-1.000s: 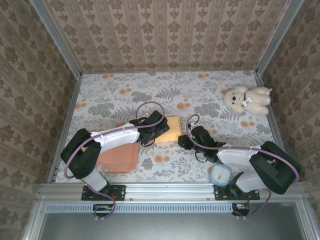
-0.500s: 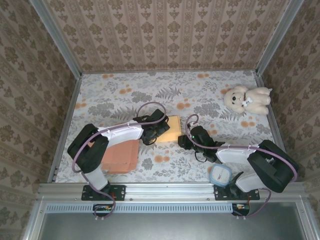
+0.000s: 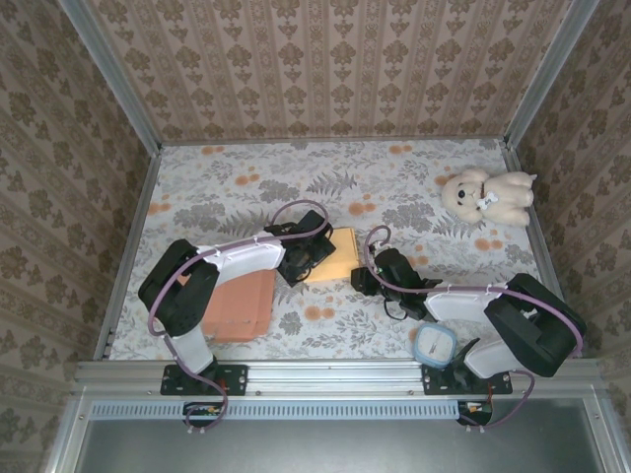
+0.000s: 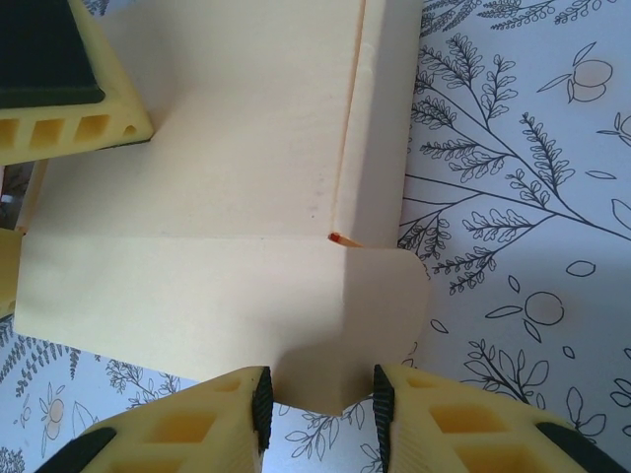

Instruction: Fold the paper box

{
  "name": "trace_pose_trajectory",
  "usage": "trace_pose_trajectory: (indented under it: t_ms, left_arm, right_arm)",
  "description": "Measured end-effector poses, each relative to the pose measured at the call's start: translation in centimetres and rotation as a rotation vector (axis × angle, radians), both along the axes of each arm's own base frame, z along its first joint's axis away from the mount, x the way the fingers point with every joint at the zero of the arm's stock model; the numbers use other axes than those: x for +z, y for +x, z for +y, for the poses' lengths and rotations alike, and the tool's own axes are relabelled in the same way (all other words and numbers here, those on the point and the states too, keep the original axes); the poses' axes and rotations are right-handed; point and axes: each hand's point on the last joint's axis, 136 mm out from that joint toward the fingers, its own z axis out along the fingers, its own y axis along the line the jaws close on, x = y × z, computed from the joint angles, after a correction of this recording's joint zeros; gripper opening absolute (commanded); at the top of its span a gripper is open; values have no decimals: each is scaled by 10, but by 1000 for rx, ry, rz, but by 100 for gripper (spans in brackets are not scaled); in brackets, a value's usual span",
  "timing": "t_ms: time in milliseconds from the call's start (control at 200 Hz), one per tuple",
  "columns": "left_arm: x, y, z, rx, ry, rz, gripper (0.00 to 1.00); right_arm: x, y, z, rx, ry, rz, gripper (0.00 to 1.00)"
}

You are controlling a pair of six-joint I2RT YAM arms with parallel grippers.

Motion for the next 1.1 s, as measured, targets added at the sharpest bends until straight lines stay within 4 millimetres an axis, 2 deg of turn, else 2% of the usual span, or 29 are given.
trace_pose_trajectory:
  t_ms: [955, 1100]
  left_arm:
    - [-3, 1, -11, 23, -41, 88, 95]
    - [-4, 2, -12, 24, -50, 98, 94]
  right_arm:
    - [3, 1, 2, 1, 9, -9, 35]
    - [4, 0, 1, 0, 4, -11, 42]
